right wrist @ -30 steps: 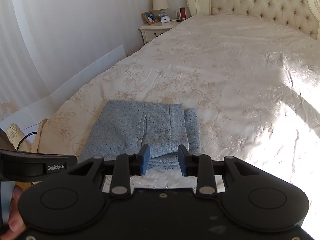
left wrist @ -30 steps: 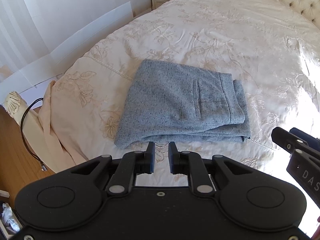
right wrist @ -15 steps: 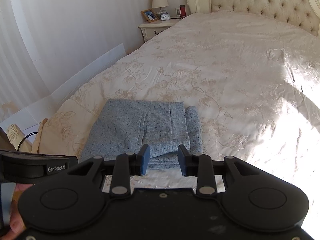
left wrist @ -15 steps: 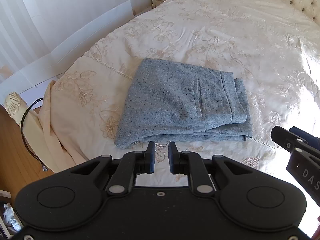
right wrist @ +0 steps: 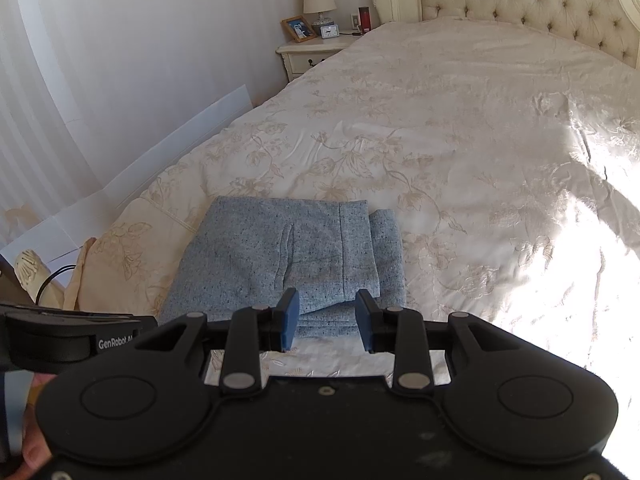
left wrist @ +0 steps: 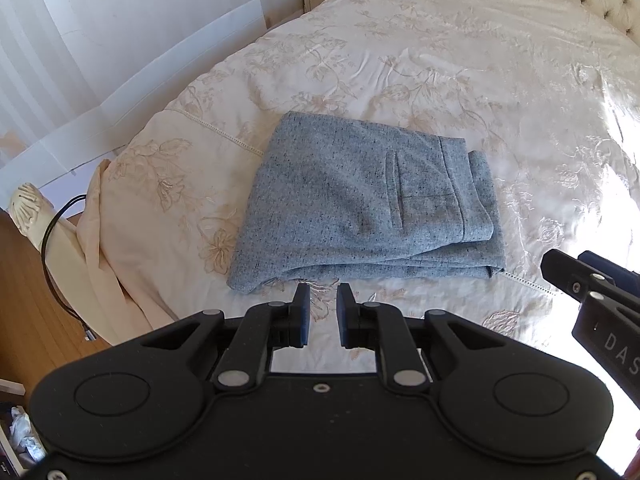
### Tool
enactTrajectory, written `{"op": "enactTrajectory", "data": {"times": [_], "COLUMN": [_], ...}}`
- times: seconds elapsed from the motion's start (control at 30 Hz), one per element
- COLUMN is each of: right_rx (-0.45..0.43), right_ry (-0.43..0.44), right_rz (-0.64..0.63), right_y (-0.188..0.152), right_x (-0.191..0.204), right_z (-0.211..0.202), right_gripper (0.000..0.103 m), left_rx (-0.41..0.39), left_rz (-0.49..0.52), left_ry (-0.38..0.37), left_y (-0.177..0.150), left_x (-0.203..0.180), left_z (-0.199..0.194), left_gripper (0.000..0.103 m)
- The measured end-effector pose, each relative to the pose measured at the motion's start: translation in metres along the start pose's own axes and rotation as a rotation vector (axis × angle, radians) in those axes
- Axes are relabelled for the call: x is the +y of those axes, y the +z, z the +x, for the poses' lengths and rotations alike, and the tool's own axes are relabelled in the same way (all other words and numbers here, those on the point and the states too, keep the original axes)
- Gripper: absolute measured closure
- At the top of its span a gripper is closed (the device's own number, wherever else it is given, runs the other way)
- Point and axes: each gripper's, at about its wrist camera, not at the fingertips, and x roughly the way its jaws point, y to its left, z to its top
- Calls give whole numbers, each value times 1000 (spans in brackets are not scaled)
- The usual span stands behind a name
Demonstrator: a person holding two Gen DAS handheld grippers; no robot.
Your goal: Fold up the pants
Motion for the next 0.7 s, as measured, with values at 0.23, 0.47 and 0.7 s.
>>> {"op": "enactTrajectory", "data": {"times": [0.23,0.47,0.7], "right_rx": [16,30,30], "right_ry": [-6,-11,-13], "right_rz": [-11,-9,-1], "right_y": [-1,-2,-2], "right_x": [0,-3,-5], "right_z": [1,2,0], "right_gripper": [70,70,70], "left_rx": [3,4,-5], "left_rz": [7,21,40], "left_ry": [11,19,33], "left_y": [-2,-4,-6], "left_x": [-2,-8,-14], "left_z": [-1,-3,-7], "left_gripper": [80,80,80]}}
